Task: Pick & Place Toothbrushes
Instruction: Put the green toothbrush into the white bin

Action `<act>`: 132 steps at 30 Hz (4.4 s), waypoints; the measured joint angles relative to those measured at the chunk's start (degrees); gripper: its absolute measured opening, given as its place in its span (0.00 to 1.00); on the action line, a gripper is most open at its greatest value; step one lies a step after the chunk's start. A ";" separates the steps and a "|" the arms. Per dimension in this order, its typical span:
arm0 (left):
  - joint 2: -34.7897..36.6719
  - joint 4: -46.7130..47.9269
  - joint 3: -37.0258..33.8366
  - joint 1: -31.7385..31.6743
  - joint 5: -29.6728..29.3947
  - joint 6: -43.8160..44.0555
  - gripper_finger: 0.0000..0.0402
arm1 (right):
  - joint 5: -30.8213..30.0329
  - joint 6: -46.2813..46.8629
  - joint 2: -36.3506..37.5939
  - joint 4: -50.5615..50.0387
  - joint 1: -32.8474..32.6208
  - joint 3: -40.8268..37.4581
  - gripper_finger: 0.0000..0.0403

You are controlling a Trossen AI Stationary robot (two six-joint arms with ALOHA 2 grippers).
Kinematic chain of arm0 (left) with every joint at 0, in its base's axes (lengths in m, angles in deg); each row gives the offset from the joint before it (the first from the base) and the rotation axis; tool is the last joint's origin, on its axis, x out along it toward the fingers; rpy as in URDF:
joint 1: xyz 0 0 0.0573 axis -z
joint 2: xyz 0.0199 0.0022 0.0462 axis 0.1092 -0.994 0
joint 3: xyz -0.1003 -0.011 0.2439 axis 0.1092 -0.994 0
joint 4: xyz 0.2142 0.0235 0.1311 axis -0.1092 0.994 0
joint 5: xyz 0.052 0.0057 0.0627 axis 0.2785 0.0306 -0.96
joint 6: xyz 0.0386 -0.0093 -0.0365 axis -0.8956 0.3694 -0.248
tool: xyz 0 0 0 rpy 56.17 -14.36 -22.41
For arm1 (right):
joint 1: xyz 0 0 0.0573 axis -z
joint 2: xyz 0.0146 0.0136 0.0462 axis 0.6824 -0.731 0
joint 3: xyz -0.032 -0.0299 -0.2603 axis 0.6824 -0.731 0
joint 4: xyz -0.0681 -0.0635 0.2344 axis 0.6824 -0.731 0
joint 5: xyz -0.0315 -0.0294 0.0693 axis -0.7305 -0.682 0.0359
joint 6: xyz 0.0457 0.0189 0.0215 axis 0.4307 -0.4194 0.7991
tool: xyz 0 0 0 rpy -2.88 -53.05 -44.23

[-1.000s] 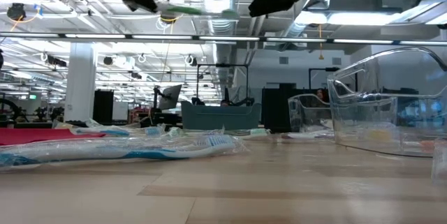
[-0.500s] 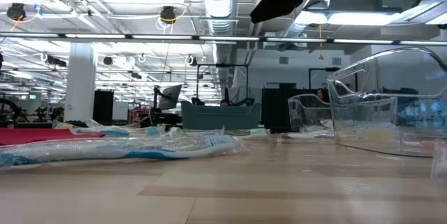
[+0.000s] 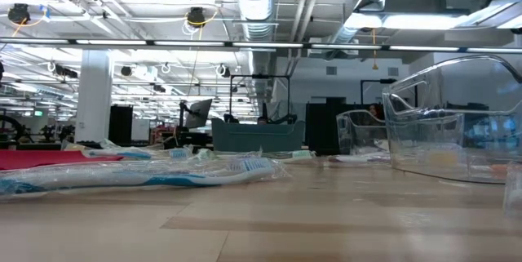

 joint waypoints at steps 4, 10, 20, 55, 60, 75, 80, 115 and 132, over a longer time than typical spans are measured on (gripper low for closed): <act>-0.66 -3.29 -0.02 0.00 0.03 -1.46 0.04 | 0.15 -4.70 0.08 7.93 -3.17 -1.87 0.44; -0.60 -9.00 -0.93 -0.01 0.00 -3.40 0.04 | 0.17 -7.29 2.87 24.87 -4.32 -9.47 0.33; -3.17 -34.26 -10.55 -1.28 -1.02 -1.19 0.04 | 14.67 2.28 5.01 48.62 0.73 -16.03 0.25; -24.75 -67.52 -14.08 -4.94 1.38 -0.48 0.04 | 14.07 2.41 -2.67 58.25 4.04 -15.99 0.65; -25.70 -67.44 -14.05 -5.18 1.35 -0.50 0.04 | 14.06 2.36 -3.72 58.56 2.07 -14.12 0.78; -28.25 -69.92 -13.88 -5.83 0.95 -0.61 0.04 | 13.27 2.42 -4.81 58.05 1.64 -12.94 0.78; -28.25 -69.21 -13.81 -6.43 -0.42 -0.68 0.04 | 12.74 2.62 -4.81 57.50 1.68 -12.95 0.78; -34.72 -65.84 -6.88 -6.97 -0.52 -2.10 0.04 | 11.28 3.48 -4.76 56.53 2.27 -12.98 0.75; -33.08 -65.03 -7.67 -6.97 -0.50 -2.31 0.04 | 11.29 3.00 -4.28 54.19 2.38 -13.00 0.70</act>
